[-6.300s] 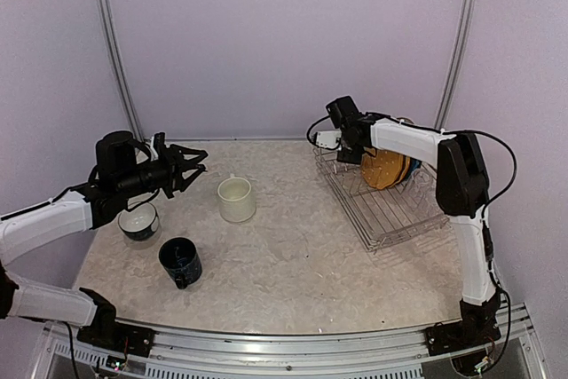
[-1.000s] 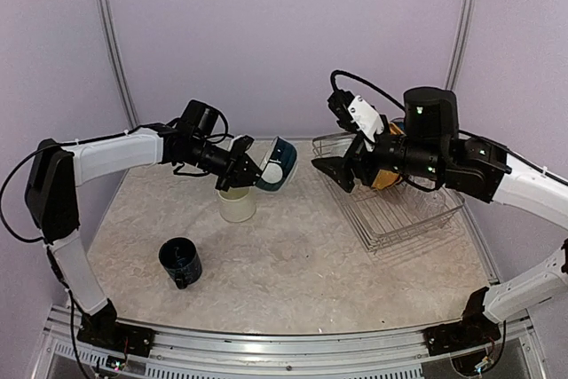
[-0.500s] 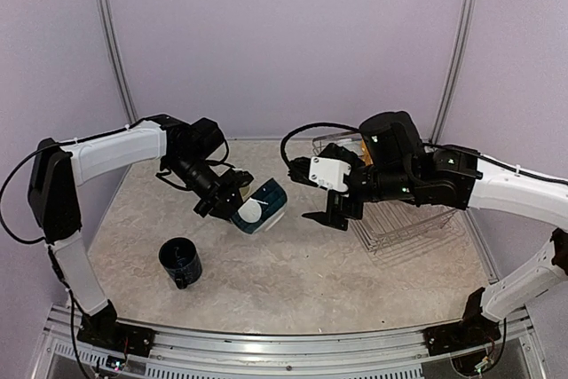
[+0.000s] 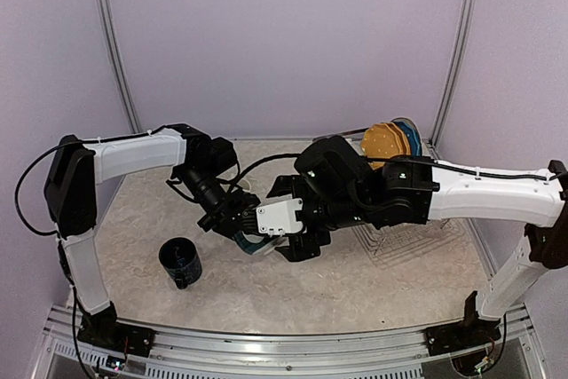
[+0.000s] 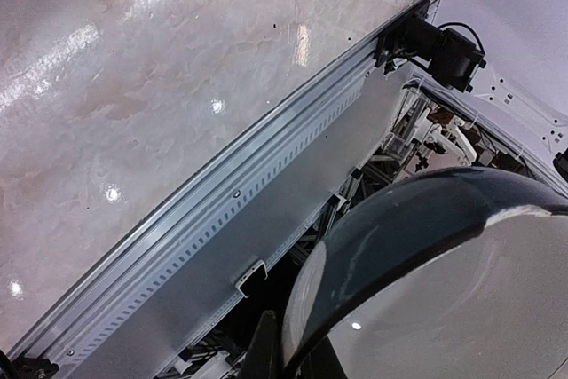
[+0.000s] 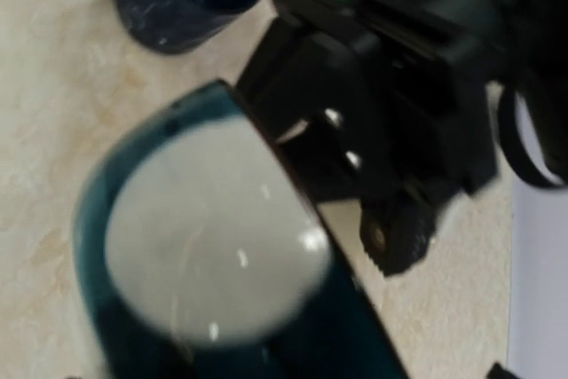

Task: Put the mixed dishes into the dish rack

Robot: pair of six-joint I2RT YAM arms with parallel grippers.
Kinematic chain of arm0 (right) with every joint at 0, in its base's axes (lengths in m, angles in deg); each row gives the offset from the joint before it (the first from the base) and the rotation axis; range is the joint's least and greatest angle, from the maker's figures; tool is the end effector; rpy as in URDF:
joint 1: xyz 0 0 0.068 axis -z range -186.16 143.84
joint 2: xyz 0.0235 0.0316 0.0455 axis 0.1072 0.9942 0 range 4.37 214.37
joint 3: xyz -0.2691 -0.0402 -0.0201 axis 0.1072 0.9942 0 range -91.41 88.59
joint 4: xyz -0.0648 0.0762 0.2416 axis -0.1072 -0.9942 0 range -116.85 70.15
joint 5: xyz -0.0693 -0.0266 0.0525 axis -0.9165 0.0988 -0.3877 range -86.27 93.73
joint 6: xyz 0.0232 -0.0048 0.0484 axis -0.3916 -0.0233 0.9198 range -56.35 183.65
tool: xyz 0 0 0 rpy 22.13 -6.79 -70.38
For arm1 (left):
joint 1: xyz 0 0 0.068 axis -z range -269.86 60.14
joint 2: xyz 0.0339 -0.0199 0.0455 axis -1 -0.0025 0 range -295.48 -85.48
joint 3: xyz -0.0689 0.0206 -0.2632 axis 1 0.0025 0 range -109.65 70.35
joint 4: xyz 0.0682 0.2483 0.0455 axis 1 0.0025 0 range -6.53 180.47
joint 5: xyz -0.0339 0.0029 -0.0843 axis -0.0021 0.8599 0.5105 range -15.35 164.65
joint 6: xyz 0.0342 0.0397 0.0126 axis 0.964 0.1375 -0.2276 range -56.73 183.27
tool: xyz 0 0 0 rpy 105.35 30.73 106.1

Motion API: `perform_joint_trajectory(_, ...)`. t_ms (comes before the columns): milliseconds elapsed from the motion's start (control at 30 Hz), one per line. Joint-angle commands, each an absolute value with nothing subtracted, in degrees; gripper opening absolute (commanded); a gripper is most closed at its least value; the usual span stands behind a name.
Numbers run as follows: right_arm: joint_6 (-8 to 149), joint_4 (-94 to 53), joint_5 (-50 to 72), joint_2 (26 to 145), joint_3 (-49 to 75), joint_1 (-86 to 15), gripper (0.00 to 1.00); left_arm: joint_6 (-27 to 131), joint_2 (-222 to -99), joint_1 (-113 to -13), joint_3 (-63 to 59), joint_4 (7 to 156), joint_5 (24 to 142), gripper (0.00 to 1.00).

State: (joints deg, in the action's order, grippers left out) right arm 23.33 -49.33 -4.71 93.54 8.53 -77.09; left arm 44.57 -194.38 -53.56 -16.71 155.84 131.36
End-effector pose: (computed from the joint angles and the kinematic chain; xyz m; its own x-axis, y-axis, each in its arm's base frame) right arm 0.1201 0.3319 0.3299 0.4253 -0.7288 -0.5367 -0.8160 -0.0524 -0.5756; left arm 0.2631 -0.2302 0.2346 -0.8497 0.4058 0.3367 0.0033 0.6427 -0.7661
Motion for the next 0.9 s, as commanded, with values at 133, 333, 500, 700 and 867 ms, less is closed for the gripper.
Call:
perform_joint_trajectory(133, 20.02, -59.44, -11.43, 99.2, 0.99, -81.01, 0.96, 46.31, -194.82, -52.03, -18.67, 157.03, 133.92, 0.0)
perform_joint_trajectory(333, 19.35, -61.09, -15.01, 101.52, 0.58, -81.56, 0.9, 46.57, -194.64, -50.98, -18.24, 157.04, 133.89, 0.0)
perform_joint_trajectory(500, 19.1, -60.98, -16.28, 101.7, 1.0, -81.74, 0.88, 46.74, -194.86, -50.29, -18.16, 157.06, 134.02, 0.0)
perform_joint_trajectory(700, 18.91, -59.22, -16.12, 100.83, 1.89, -81.76, 0.81, 46.75, -194.99, -50.22, -17.73, 157.05, 133.62, 0.0)
perform_joint_trajectory(867, 18.1, -57.13, -16.01, 99.1, 3.25, -81.87, 0.6, 46.84, -194.95, -50.22, -17.79, 157.07, 133.34, 0.0)
